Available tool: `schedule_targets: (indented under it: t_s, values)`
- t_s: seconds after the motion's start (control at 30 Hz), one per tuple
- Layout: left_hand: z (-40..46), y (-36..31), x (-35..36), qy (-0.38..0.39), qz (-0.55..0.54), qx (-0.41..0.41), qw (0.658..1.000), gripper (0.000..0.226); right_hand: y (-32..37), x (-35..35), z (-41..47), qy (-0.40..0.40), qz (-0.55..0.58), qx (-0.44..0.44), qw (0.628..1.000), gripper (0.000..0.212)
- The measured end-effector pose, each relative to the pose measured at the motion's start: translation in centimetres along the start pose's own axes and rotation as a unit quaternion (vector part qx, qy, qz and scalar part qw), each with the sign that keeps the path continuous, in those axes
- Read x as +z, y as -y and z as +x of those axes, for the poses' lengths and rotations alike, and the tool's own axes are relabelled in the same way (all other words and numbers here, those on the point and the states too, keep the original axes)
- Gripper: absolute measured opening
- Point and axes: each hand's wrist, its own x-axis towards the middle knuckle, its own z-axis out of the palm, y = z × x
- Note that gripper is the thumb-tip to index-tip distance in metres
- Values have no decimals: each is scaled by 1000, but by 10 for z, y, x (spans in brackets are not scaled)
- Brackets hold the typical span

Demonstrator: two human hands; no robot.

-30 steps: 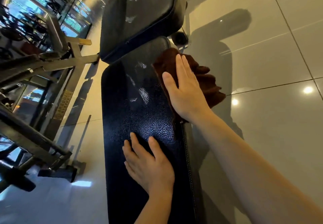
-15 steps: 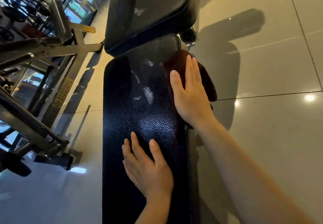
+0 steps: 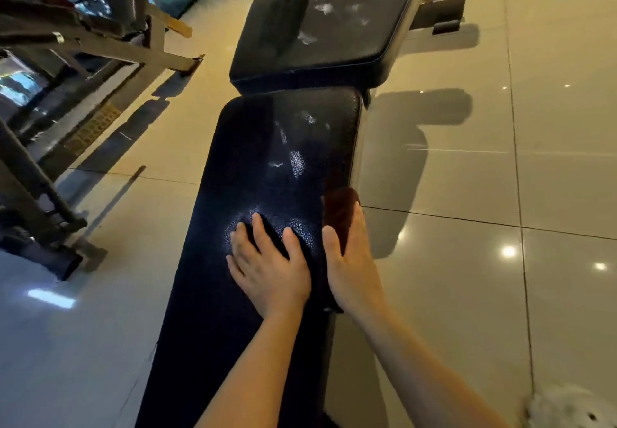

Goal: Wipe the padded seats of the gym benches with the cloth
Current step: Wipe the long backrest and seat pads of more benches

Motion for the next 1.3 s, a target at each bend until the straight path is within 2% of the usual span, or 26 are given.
schedule_targets:
  t_s: [0.1, 0.3, 0.5, 0.6, 0.67, 0.77, 0.9, 0.97, 1.07, 1.17, 1.3]
  values:
    - [-1, 2, -2, 7, -12, 4, 1000, 71, -7, 2, -33, 27, -30, 5, 999, 68]
    - [-4, 6, -1, 6, -6, 12, 1000, 73, -5, -3, -44, 49, -17, 30, 998, 62]
    - [-2, 3, 3, -2, 17, -5, 1000, 72, -10, 10, -38, 14, 133, 33, 990, 66]
    - [1, 1, 5, -12, 9, -8, 1000, 72, -1, 11, -17, -15, 136, 37, 990, 70]
    - [1, 3, 3, -13, 6, -10, 1000, 74, 8, 5, 3, -25, 138, 33, 990, 65]
    - [0, 2, 1, -22, -18, -2, 1000, 84, 27, -12, 57, -48, 121, -7, 991, 60]
    - [2, 1, 2, -38, -29, -4, 999, 84, 42, -26, 113, -76, 104, -42, 991, 60]
    - [3, 1, 2, -37, -24, -2, 999, 83, 30, -21, 95, -79, 92, -68, 990, 61]
    - [3, 3, 2, -39, -32, -2, 999, 83, -4, 0, 24, -62, 104, -100, 988, 60]
    - [4, 3, 3, -46, -37, -1, 998, 82, -26, 20, -35, -25, 109, -62, 992, 62]
    - [4, 3, 3, -49, -43, -1, 998, 82, -20, 11, -20, -20, 101, -59, 993, 61]
